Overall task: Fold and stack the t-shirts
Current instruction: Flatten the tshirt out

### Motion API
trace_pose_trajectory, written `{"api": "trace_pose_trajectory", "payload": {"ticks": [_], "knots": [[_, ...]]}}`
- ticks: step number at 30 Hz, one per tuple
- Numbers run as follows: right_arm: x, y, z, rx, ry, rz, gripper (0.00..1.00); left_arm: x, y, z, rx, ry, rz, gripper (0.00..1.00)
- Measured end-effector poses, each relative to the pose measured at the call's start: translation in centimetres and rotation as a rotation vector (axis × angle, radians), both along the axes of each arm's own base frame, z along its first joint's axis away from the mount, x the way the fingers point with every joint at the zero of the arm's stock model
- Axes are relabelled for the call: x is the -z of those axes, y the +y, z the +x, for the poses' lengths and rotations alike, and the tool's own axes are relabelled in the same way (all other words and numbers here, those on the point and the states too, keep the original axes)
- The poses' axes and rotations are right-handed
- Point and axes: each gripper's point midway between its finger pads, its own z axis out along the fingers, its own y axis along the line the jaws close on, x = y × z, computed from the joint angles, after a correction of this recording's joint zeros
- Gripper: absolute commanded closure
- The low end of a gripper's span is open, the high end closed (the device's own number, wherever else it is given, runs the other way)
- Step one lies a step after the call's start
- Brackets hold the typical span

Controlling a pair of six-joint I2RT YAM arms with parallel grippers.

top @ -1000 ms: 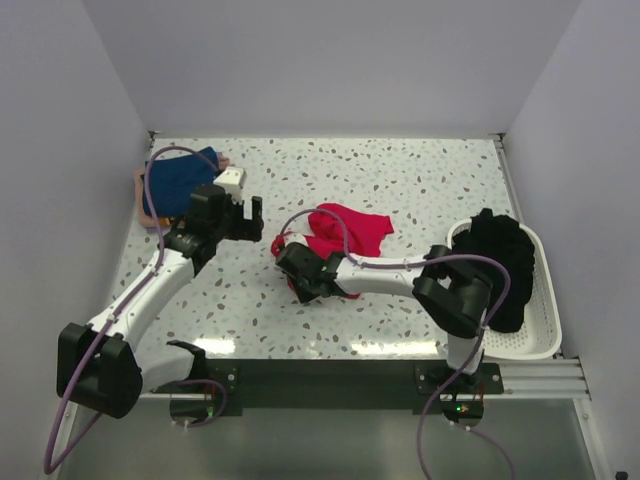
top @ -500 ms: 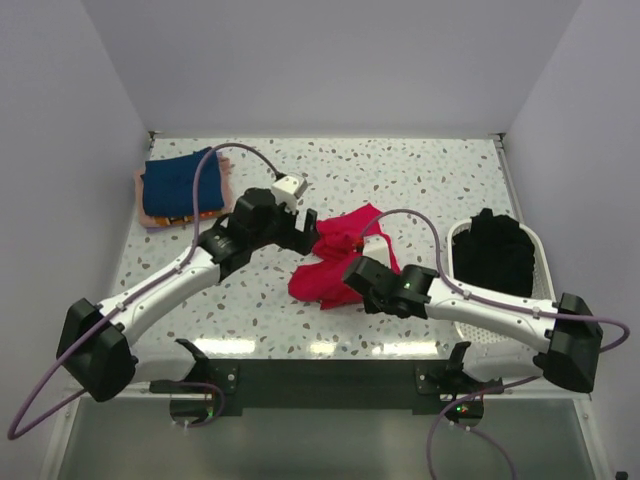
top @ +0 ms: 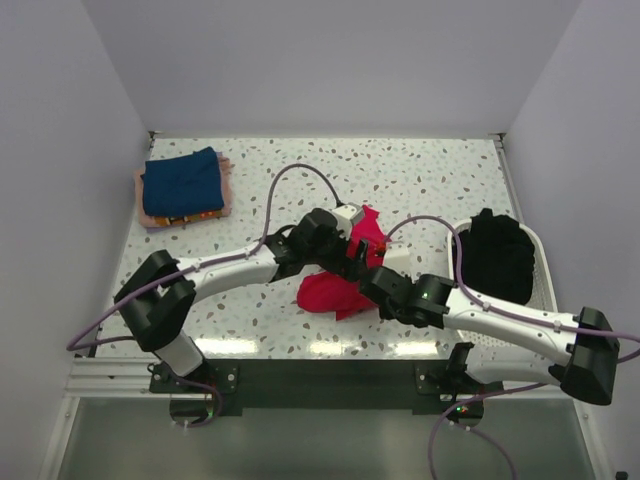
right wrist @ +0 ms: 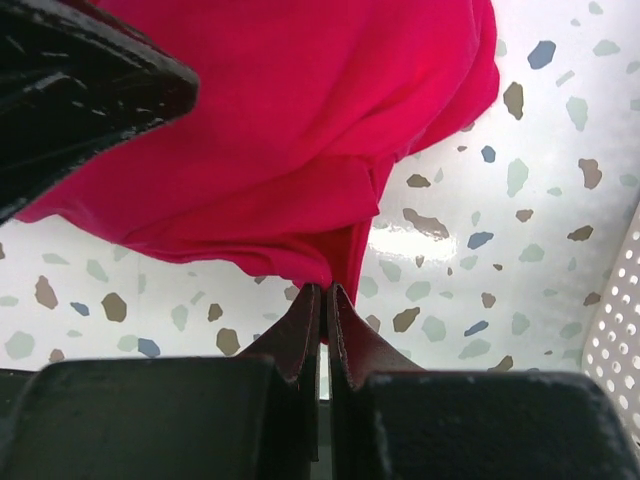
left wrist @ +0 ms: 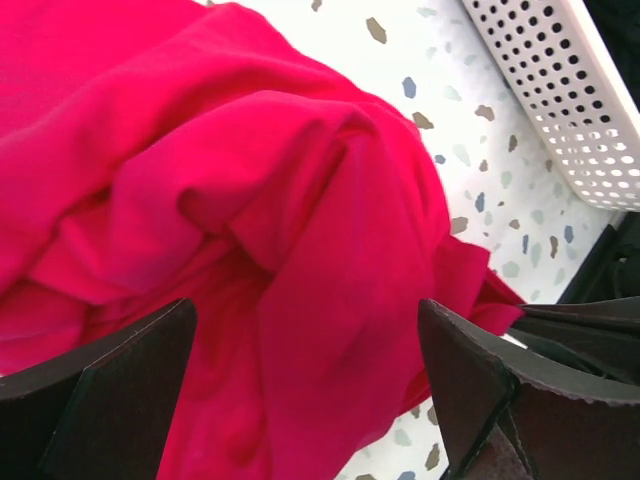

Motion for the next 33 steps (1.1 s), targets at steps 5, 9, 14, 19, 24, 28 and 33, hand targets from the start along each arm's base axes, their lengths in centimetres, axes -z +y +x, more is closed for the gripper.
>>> {"api": "trace_pose_trajectory", "payload": {"ticks": [5,9,14,19,24,28,33], "knots": [[0.7,-0.5,-0.3,0.012,0.008,-0.005,1.0,0.6,-2.3,-0.2,0.027,0.025,-0.034,0.08],[0.4,-0.6,-0.2,0.016,0.0,0.009,1.0,1.7,-3.3,-0.2,0.033,0.059,-0.042,0.28],[-0.2,-0.7,0.0,0.028,-0.024,0.031,1.0,3.6,-3.6,-0.5,0.025,0.112,-0.03,0.72],[-0.6,-1.3,0.6,0.045,-0.05,0.024,1.0,3.6,-3.6,-0.4,0.015,0.117,-0.034,1.0],[-1.7,-2.3,2.2,0.064,-0.104,-0.018,1.0,0.7,-1.5,1.9,-0.072,0.058,-0.05,1.0],[-5.6,-3.6,6.1,0.142,-0.204,-0.001,1.0,-6.2,4.2,6.4,-0.219,-0.056,-0.131,0.97],[-11.3,-4.9,10.2,0.203,-0.355,0.023,1.0,-13.1,12.0,8.7,-0.408,-0.229,-0.135,0.67]]}}
